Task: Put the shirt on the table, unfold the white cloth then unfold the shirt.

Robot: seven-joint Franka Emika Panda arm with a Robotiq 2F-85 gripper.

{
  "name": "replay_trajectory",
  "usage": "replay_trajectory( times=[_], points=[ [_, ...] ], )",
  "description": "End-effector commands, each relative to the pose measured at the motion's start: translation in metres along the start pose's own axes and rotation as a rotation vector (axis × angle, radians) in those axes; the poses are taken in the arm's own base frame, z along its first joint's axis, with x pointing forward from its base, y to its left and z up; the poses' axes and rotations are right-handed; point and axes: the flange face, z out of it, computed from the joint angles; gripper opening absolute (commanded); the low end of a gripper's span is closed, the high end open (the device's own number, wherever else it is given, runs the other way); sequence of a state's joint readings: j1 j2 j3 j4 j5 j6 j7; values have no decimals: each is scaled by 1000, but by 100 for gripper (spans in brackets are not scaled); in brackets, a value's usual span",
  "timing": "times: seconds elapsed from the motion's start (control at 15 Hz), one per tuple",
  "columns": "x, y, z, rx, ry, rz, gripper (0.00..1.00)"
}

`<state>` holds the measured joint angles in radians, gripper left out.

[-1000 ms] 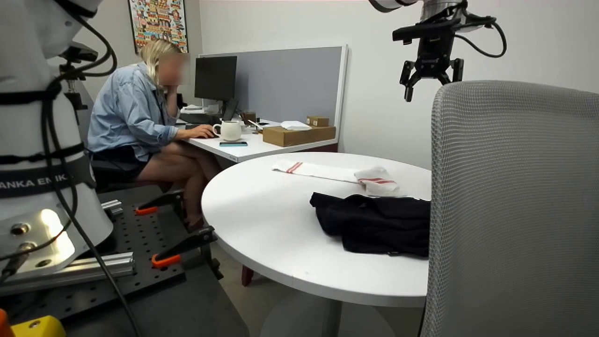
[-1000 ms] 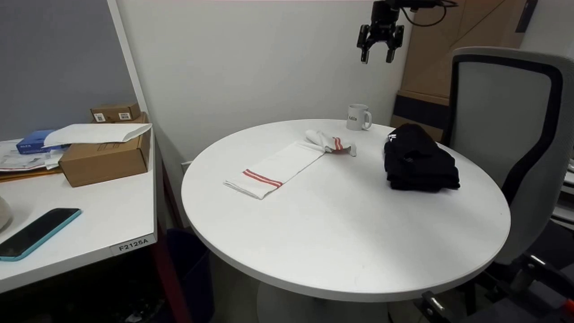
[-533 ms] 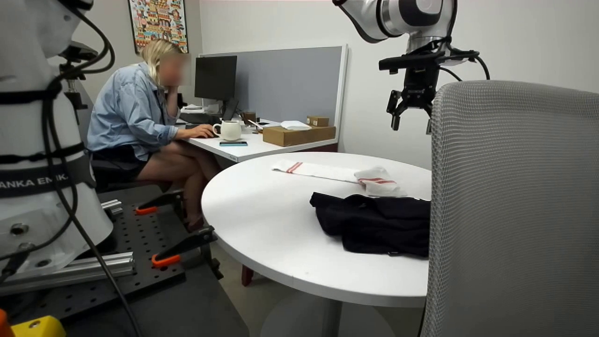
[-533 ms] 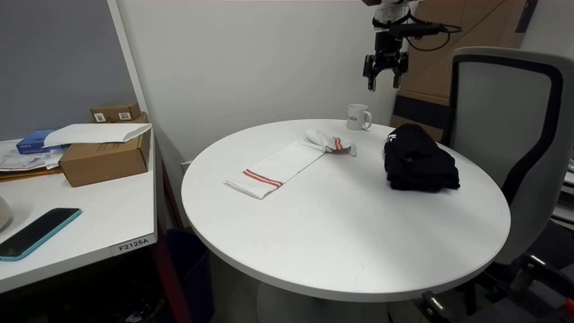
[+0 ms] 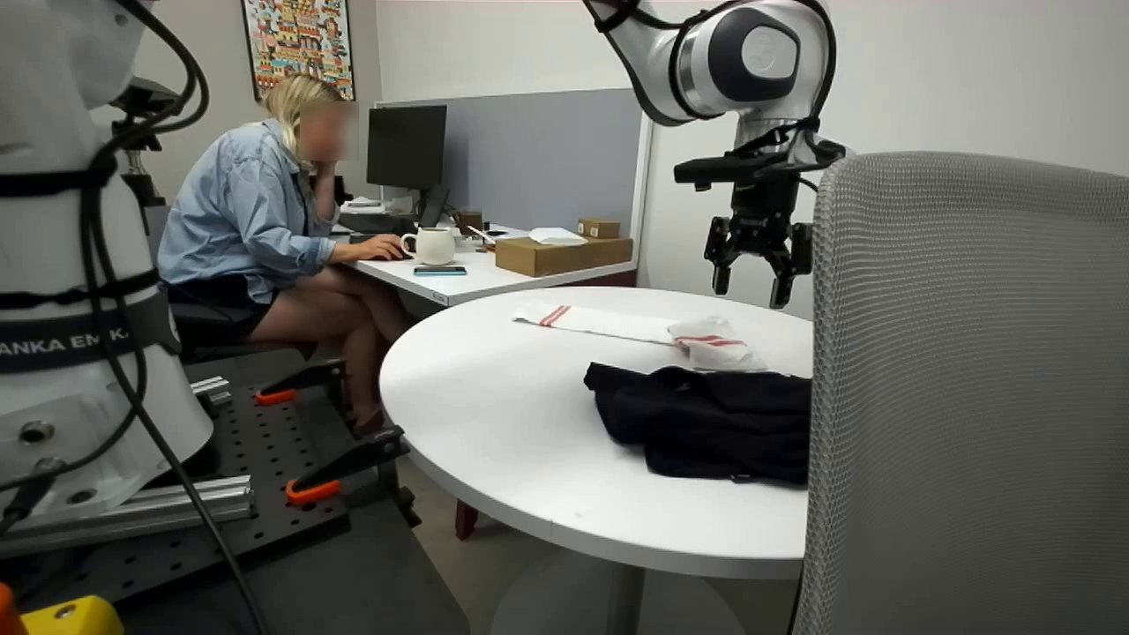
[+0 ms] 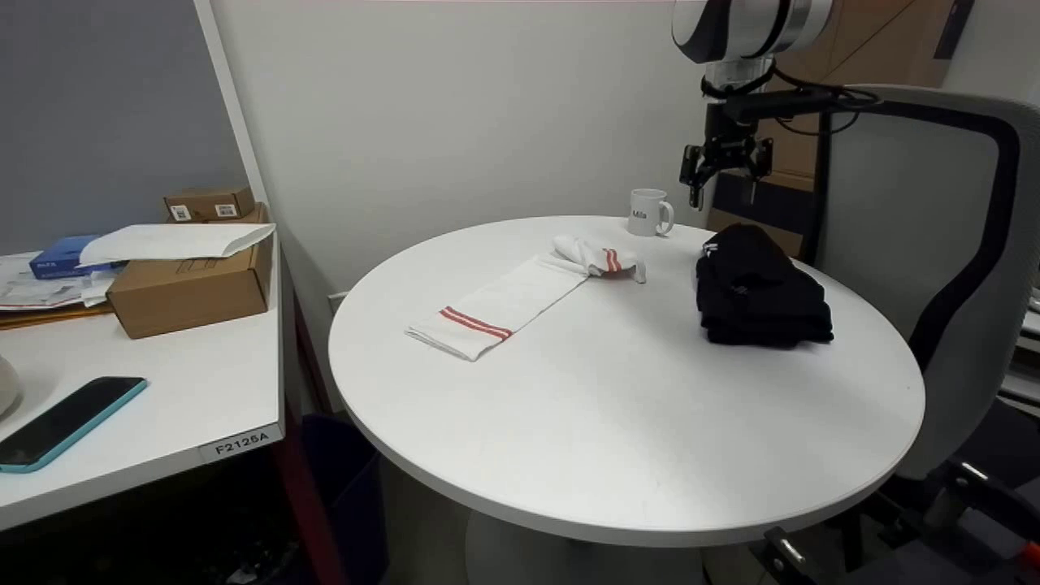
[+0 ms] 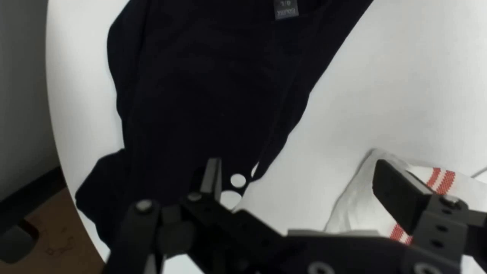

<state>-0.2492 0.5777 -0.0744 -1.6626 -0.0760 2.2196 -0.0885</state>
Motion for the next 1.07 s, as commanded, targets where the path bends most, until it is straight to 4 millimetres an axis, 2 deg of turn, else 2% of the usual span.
replay_trajectory(
  times=[0.0,0.27,0.47,0.73,0.87,1.0],
  points=[
    [-53,1,20,23,8,152,100],
    [-108,-3,52,115,-12,318,100],
    [-151,-5,65,165,25,460,100],
    [-210,6,64,156,155,622,100],
    [-222,14,59,150,211,684,100],
    [-226,18,50,153,240,719,100]
  ],
)
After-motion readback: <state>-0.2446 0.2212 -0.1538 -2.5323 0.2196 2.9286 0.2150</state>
